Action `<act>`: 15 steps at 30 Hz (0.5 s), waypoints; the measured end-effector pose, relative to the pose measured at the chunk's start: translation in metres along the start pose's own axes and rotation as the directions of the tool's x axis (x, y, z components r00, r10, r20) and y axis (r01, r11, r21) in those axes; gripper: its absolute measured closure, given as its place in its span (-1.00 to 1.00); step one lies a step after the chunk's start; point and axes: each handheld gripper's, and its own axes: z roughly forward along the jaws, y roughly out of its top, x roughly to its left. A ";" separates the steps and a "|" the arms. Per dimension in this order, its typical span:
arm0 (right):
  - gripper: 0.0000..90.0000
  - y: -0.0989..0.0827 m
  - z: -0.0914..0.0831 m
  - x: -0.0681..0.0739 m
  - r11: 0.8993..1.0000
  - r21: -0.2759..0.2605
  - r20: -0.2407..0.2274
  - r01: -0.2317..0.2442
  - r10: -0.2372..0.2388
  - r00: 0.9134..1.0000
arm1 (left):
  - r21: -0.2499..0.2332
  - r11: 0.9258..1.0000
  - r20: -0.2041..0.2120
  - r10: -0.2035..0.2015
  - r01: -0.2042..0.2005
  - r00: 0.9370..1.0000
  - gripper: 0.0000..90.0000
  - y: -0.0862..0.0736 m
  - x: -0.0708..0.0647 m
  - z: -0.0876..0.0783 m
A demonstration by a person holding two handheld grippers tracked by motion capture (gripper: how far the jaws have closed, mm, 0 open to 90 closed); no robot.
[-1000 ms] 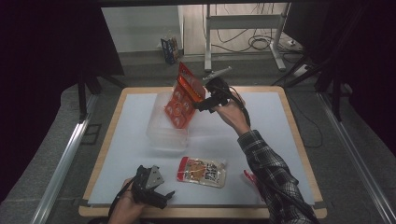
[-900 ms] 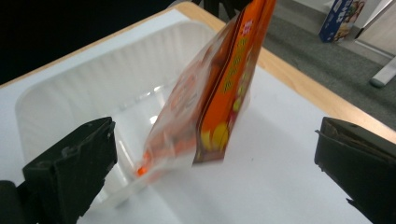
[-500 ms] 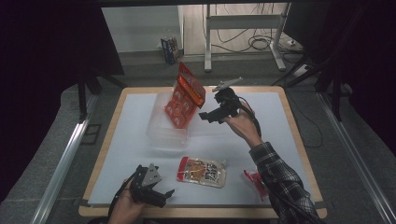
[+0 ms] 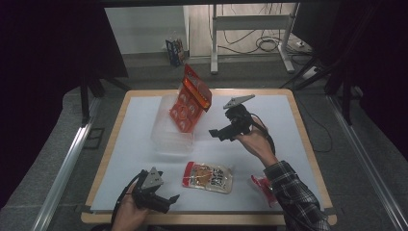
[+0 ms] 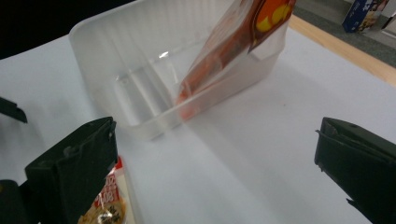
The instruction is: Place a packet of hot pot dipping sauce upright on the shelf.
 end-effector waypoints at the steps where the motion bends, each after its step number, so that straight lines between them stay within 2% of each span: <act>1: -1.00 -0.003 -0.001 0.001 1.000 0.003 -0.001 -0.003 0.003 1.000 | -0.003 1.000 0.002 -0.002 0.002 1.000 -0.98 0.000 0.000 0.000; 6: -1.00 -0.019 -0.007 0.007 1.000 -0.002 0.000 -0.006 0.006 1.000 | -0.015 1.000 0.005 0.002 -0.002 1.000 -0.98 0.000 0.000 0.000; 15: -0.97 -0.043 -0.014 0.015 1.000 -0.018 -0.015 -0.015 0.014 1.000 | -0.043 0.998 -0.020 0.039 -0.039 0.999 -0.98 -0.001 -0.001 0.001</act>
